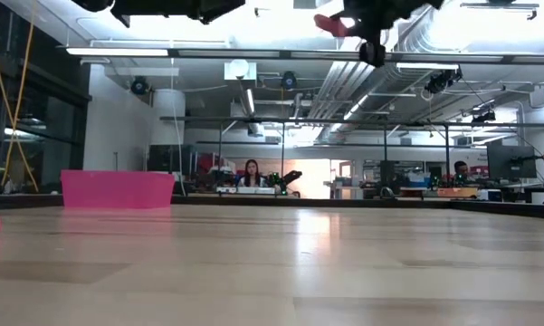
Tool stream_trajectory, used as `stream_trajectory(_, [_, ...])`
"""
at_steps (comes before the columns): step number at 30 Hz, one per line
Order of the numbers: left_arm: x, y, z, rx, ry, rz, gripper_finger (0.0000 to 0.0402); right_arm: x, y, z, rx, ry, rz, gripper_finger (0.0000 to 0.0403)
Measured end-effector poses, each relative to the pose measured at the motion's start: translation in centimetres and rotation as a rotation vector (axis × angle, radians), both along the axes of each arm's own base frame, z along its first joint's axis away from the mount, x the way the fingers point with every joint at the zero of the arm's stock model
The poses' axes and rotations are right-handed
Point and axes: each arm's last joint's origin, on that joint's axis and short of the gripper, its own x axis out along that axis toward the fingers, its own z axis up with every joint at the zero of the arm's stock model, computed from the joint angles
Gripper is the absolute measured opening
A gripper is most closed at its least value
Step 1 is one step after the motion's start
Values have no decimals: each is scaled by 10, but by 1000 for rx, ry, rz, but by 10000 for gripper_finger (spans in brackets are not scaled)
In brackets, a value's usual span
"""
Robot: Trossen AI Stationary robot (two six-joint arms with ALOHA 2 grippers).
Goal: Sort blocks
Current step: Put the red blocks into the red bin
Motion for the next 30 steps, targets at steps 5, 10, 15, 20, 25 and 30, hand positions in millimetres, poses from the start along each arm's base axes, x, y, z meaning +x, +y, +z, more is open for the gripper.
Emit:
stream_trajectory(5, [16,-22,-2,146,65,-96,186,21,16,12,53,-53,173,0])
stream_trajectory(10, [32,-40,4,267,172,-177,186,54,25,-2,94,-14,317,0])
stream_trajectory(15, [40,-53,6,381,251,-208,186,72,22,-8,129,13,366,0])
stream_trajectory(20, [46,-59,1,436,267,-217,186,88,20,-12,147,34,388,0])
stream_trajectory(25, [52,-60,-6,435,306,-207,186,100,21,-17,146,60,412,0])
stream_trajectory(30, [57,-63,-10,436,308,-222,186,103,25,-12,136,44,421,0])
